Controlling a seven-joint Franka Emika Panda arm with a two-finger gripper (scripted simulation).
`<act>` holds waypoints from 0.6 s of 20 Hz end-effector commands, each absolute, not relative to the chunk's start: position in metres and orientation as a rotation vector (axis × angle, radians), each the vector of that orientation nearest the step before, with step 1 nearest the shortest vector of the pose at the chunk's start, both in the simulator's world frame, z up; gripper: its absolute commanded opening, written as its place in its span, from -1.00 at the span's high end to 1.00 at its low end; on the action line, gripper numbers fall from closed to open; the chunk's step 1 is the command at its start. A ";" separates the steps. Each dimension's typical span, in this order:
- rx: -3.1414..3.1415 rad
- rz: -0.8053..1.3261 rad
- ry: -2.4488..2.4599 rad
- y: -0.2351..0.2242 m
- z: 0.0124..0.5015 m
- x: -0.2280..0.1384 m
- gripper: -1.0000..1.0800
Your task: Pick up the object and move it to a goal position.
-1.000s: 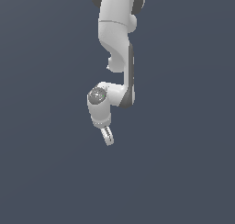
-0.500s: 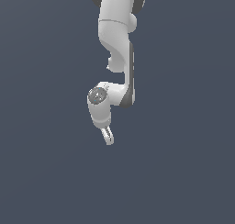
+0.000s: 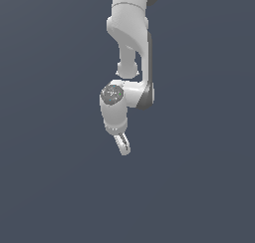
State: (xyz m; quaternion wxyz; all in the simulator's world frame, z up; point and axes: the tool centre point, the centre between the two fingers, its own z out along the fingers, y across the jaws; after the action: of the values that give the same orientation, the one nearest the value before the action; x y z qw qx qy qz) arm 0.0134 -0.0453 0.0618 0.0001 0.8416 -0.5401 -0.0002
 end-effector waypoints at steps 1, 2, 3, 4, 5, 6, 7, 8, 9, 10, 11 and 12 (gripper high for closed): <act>2.645 0.000 -1.696 -0.033 0.084 0.018 1.00; 2.644 0.001 -1.697 -0.028 0.093 0.020 1.00; 2.644 0.001 -1.697 -0.023 0.103 0.022 1.00; 2.643 0.001 -1.697 -0.018 0.114 0.024 1.00; 2.643 0.001 -1.697 -0.012 0.124 0.026 1.00; 2.643 0.001 -1.697 -0.006 0.135 0.028 1.00; 2.642 0.001 -1.697 -0.001 0.145 0.031 1.00; 2.642 0.001 -1.697 0.005 0.156 0.033 1.00; 2.642 0.001 -1.697 0.011 0.167 0.035 1.00; 2.642 0.002 -1.697 0.016 0.177 0.038 1.00; 2.642 0.002 -1.697 0.022 0.188 0.040 1.00; 2.642 0.002 -1.697 0.027 0.199 0.042 1.00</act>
State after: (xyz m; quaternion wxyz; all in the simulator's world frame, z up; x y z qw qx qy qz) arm 0.0395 0.0190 0.1823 0.0004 0.8416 -0.5401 0.0008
